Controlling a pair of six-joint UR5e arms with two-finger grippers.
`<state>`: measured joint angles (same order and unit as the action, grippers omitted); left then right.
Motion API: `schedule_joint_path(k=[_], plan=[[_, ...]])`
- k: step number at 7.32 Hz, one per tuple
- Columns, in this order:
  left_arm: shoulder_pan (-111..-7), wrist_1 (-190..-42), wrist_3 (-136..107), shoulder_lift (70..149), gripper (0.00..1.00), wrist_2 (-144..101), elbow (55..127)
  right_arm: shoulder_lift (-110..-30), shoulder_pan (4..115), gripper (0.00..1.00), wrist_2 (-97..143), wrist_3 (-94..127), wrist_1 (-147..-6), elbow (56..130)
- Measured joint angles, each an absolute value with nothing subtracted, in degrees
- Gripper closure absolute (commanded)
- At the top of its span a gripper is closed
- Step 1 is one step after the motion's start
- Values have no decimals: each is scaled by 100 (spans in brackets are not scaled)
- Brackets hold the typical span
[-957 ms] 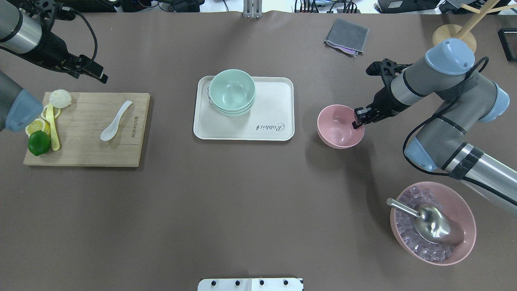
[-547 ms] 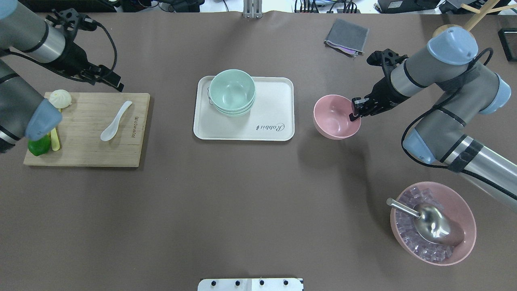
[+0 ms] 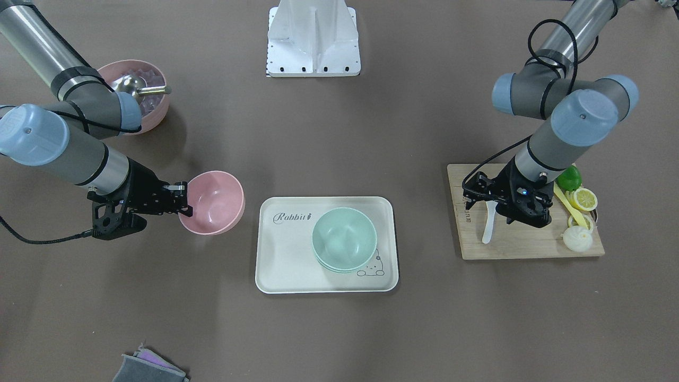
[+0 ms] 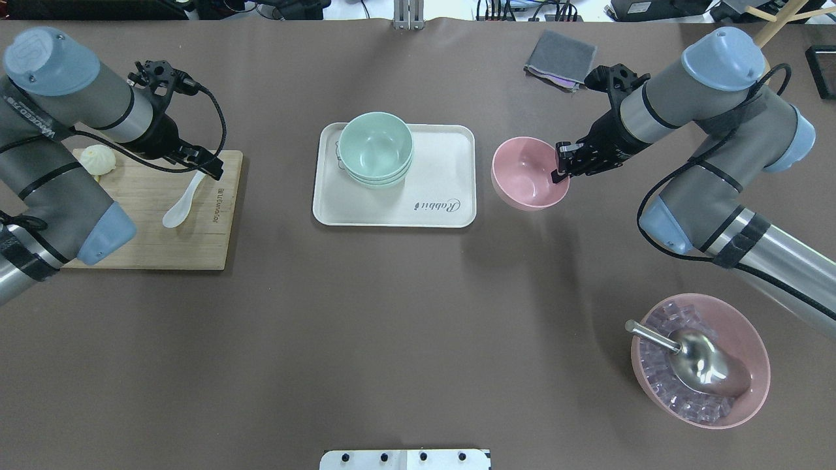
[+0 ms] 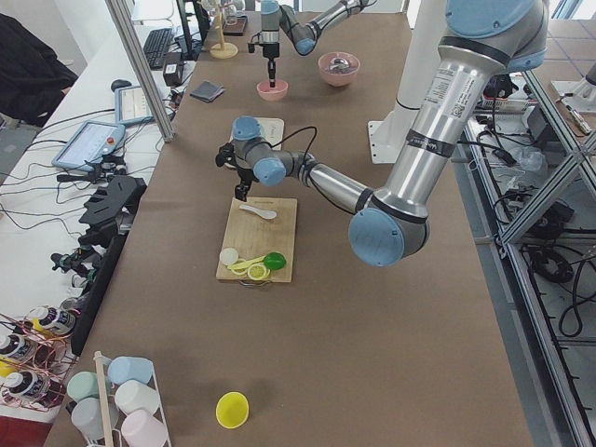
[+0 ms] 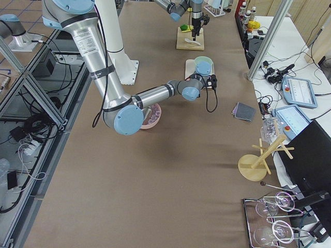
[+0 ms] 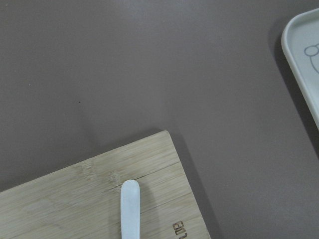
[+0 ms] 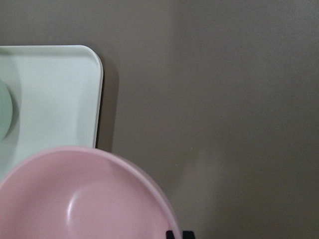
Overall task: Stack pink bowl on green and place spoon
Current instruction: 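Grasp and lift the pink bowl with the right gripper while the left grasps the spoon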
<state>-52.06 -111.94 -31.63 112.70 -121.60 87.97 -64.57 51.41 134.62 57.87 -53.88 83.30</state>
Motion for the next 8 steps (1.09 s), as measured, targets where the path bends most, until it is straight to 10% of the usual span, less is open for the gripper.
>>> schedule_joint_path(k=[5,8], plan=[[-5083,-11289,-2981,11351,13,-11933,8203,-6132,5133,100,13431,6059,-5387,8376],[-4927,-11667,-3027,11353,79,-11910,8056,-5861,5133,100,13285,6112,-5396,8363]])
